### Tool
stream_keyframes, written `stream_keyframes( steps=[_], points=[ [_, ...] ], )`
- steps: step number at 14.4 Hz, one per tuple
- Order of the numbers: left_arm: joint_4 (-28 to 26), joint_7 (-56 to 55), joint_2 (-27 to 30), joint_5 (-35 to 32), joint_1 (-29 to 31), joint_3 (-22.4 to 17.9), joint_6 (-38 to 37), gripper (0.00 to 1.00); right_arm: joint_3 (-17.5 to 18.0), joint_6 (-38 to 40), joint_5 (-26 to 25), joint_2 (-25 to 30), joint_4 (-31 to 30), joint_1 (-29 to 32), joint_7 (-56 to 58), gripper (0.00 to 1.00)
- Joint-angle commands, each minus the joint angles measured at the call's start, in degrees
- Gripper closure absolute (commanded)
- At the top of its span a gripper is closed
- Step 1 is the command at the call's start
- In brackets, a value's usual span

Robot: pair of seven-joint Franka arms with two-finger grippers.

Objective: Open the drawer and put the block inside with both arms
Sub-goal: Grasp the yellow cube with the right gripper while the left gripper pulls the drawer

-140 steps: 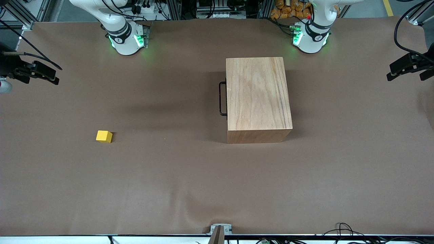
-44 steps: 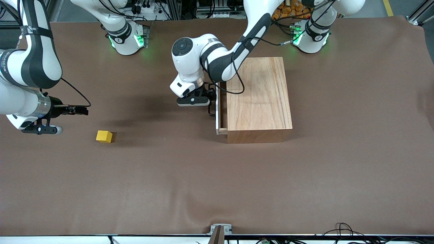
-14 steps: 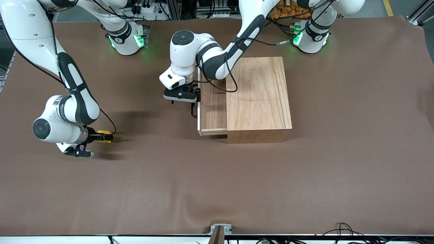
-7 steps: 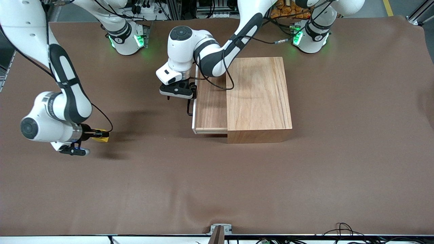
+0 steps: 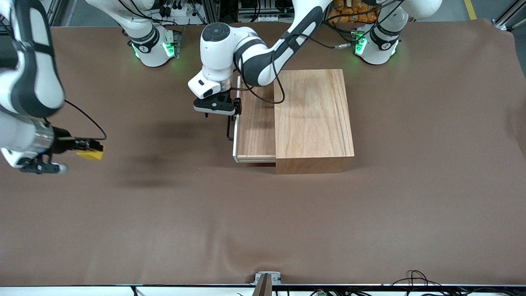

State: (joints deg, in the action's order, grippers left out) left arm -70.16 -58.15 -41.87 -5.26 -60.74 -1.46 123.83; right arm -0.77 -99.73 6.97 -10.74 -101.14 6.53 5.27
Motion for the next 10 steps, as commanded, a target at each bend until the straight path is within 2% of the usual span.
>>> stream_keyframes(
  steps=[1, 4, 8, 10],
  points=[
    [-0.8, 0.1, 5.5, -0.5, 2.6, 0.2, -6.3, 0.0, 0.6, 4.1, 0.7, 2.6, 0.3, 1.6, 0.9, 1.0],
    [-1.1, 0.9, 8.6, -0.5, 4.6, 0.1, -11.2, 0.0, 1.5, 5.3, 1.6, 4.2, 0.2, -2.1, -2.5, 1.0],
    [-1.4, 9.4, 13.6, -0.3, 10.2, 0.1, -20.1, 0.0, 1.5, 7.2, 2.1, 5.0, 0.3, -10.4, -15.2, 1.0],
    [-1.5, 9.9, 15.3, -0.1, 12.4, -0.2, -23.9, 0.0, 1.5, 7.5, 4.4, 5.0, 0.4, -13.2, -18.8, 1.0]
  ],
)
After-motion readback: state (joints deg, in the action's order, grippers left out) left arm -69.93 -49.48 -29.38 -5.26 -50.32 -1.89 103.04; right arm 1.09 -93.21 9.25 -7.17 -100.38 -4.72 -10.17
